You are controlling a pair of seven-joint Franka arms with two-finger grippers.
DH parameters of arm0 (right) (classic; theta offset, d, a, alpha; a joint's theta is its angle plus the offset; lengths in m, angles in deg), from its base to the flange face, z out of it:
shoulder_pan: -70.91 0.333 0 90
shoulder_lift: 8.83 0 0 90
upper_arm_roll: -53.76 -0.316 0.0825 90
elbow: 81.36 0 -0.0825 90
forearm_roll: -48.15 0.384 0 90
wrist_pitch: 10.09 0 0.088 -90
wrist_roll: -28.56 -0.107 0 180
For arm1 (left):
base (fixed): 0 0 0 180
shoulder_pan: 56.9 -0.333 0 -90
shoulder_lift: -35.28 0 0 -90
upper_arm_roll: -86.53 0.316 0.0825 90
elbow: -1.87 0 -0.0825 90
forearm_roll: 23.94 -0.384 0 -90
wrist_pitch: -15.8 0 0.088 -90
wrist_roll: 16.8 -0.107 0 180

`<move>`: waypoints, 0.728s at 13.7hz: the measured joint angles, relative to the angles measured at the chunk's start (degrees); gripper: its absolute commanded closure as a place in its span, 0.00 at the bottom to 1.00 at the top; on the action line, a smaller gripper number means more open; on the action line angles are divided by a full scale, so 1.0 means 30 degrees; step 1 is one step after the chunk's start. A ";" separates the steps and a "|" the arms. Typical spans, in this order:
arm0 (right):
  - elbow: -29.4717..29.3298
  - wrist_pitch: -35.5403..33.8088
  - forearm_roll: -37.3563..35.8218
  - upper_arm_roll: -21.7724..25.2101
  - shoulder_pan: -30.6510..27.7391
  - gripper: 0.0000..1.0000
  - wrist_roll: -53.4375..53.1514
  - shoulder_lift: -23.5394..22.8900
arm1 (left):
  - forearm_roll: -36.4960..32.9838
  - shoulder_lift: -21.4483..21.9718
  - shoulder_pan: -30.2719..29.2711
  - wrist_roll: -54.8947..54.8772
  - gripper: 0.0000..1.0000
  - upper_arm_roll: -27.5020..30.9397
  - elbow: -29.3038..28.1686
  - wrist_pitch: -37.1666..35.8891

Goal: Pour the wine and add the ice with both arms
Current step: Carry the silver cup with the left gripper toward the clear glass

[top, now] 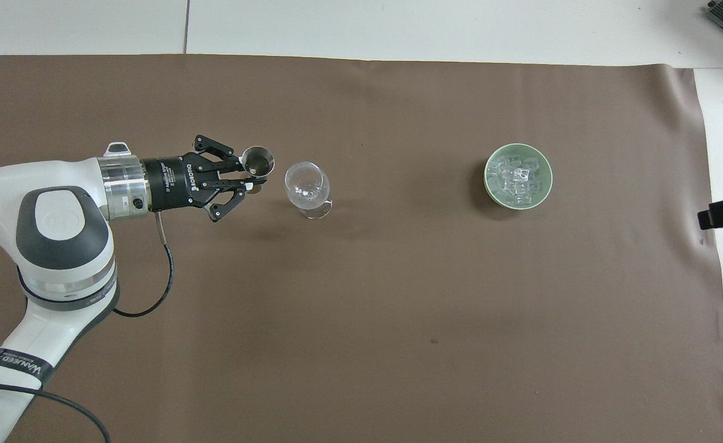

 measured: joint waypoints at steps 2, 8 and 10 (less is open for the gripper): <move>0.0000 0.0000 0.0000 0.0000 0.0000 0.00 0.0000 0.0000 | -0.0363 0.0007 0.0310 0.0373 1.00 0.0001 0.0060 0.0566; 0.0000 0.0000 0.0000 0.0000 0.0000 0.00 0.0000 0.0000 | -0.1285 0.0020 0.0924 0.0811 1.00 0.0002 0.0187 0.1778; 0.0000 0.0000 0.0000 0.0000 0.0000 0.00 0.0000 0.0000 | -0.1297 0.0023 0.1207 0.0823 1.00 0.0002 0.0197 0.2252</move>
